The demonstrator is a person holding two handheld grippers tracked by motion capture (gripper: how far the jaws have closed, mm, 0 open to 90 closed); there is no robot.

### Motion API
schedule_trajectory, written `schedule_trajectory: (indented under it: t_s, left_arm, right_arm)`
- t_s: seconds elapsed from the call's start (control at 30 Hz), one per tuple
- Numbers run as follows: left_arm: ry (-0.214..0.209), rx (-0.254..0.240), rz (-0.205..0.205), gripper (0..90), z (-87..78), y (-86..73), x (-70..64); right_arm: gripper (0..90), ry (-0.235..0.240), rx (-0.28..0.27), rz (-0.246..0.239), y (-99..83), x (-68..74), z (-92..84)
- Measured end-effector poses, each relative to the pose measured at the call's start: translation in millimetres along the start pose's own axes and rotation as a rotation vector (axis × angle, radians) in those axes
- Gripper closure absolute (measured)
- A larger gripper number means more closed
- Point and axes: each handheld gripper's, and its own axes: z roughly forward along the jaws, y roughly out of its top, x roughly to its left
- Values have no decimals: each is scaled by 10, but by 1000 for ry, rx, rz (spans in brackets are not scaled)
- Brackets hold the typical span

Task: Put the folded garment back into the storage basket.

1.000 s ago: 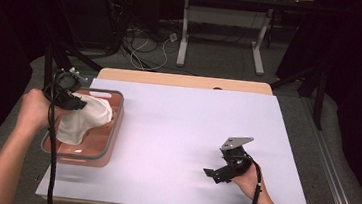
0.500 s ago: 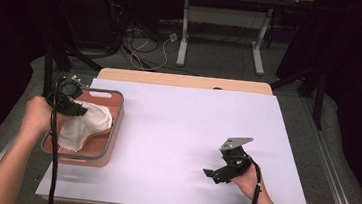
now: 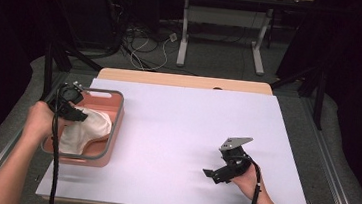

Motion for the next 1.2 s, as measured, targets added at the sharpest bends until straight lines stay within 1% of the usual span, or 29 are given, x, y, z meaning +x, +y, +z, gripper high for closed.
schedule_trajectory:
  t_s: [0.4,0.67,0.87,0.97,1.0,1.1,1.13,1.2]
  left_arm:
    - [-27,34,-19,816,217,-42,43]
    - [-21,62,-28,815,341,-64,67]
    - [-15,86,-50,812,455,-101,97]
    - [-13,89,-60,812,500,-114,123]
    - [-15,88,-70,812,514,-120,129]
    - [-13,93,-73,811,555,-134,151]
    - [-11,95,-78,811,569,-138,152]
    - [-12,100,-84,811,599,-147,156]
  right_arm:
    - [3,-2,-2,-3,0,-4,-3]
    - [4,-1,-4,-7,7,10,-8]
    - [5,-1,-3,-9,7,13,-15]
    - [5,-1,-4,-9,3,3,-10]
    - [4,0,-4,-9,3,0,-10]
    - [5,4,-4,-9,8,0,-11]
    - [5,5,3,-13,11,-2,-13]
    - [4,7,-7,-12,12,0,-2]
